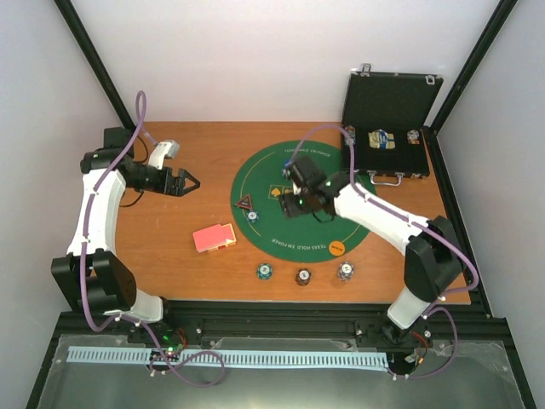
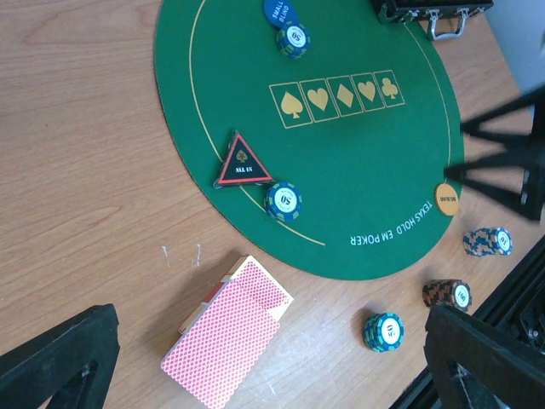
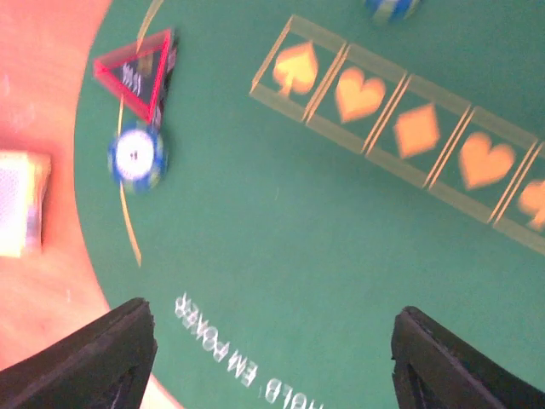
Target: Distribute texas hold em gaming equipment
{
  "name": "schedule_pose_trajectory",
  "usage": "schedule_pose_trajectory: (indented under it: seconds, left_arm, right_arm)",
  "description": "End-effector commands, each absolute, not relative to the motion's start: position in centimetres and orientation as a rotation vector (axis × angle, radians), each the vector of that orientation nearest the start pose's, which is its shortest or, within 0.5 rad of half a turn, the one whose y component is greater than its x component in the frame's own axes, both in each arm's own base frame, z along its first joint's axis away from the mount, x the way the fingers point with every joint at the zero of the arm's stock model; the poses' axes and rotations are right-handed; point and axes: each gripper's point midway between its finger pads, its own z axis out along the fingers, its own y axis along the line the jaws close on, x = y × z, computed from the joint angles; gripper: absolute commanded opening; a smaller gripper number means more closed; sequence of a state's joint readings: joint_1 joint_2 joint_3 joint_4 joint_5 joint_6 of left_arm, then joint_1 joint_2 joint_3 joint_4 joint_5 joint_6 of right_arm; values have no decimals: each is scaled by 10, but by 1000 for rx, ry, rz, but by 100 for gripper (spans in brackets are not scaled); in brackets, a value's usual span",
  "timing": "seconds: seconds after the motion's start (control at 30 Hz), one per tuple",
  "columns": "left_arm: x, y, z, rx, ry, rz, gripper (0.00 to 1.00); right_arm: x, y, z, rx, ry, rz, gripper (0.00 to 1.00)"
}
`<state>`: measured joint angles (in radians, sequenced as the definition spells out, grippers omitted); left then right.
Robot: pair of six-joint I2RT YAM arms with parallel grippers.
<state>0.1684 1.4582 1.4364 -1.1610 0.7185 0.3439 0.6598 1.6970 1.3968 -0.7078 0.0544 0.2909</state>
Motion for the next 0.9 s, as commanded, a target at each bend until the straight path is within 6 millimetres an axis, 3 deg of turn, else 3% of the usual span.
schedule_pose_trajectory:
  seconds: [0.0,0.1,0.23,0.4,0.57,0.87]
  left_arm:
    - [320,-59,247,413,2445,-766,100]
    - [319,-59,250,410,2443,-765,100]
    - [317,-59,249,409,2447,-761,100]
    - [317,-59,250,403,2448,-759,100]
    - [316,-58,252,400,2443,-753,100]
    - [316,-58,258,410,2434,-742,100]
  right_arm:
    - [296,251,122,-412,2640,263,76]
    - [265,260,119,-451,2645,326,76]
    - [227,287,113,-586,2640,388,76]
    - [196,321,98,-743,2651,423,76]
    - [181,347,80,-845,2669,441,78]
    - [179,354,56,-903,2709,404,76]
